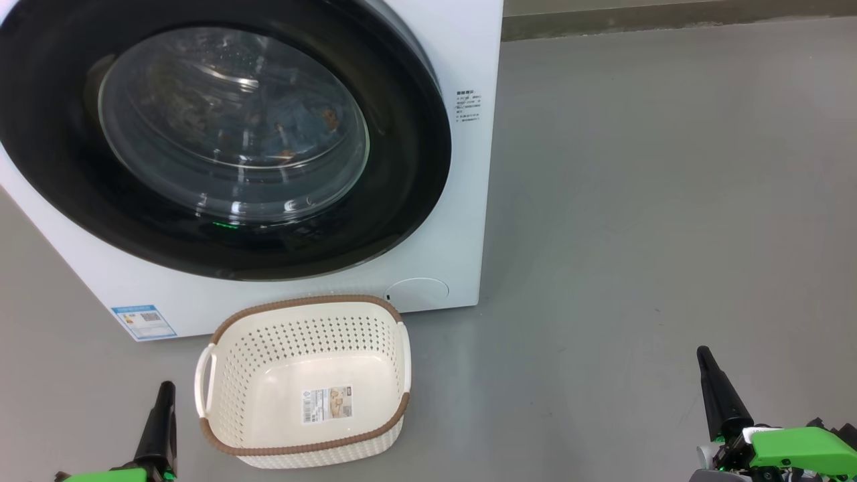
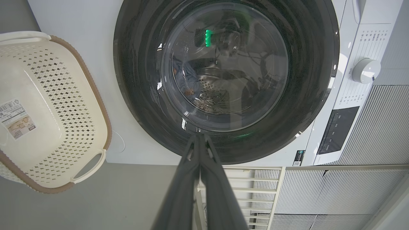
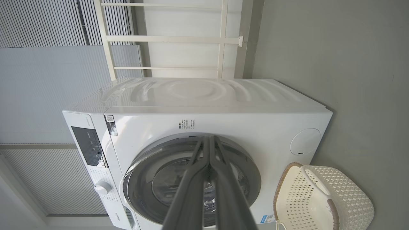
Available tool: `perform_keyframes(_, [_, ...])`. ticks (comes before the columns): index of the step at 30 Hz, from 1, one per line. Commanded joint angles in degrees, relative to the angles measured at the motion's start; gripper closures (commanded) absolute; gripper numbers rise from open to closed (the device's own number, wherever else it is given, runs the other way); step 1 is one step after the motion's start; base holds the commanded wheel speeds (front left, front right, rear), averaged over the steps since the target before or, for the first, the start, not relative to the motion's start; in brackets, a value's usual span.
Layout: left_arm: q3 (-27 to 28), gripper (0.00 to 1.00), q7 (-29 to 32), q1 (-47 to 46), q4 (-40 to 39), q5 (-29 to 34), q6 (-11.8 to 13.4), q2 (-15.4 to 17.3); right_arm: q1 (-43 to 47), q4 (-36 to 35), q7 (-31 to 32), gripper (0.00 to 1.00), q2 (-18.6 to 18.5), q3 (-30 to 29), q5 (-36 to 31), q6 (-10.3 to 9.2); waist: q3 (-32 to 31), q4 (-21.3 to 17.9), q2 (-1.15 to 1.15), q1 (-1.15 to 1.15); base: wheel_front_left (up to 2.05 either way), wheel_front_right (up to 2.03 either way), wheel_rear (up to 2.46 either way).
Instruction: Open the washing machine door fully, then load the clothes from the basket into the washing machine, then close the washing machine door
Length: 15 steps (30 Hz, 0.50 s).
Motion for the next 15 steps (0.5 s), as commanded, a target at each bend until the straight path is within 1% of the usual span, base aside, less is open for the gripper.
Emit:
perform_keyframes(1, [2.0,1.0,0.3,-2.7,-1.0,-0.2,-0.6,1.1,-2.6,-1.4,0.4,1.0,-0.4,1.0,0.2,-0.08,0.0,0.0,0.0,0.0,0.0,0.0,0.0])
perform_keyframes(15, [2.2,1.0,0.5,-2.8,-1.0,0.0,-0.6,0.9,-2.6,-1.4,0.5,1.0,-0.3,0.8,0.0,-0.08,0.0,0.0,0.0,0.0,0.0,0.0,0.0])
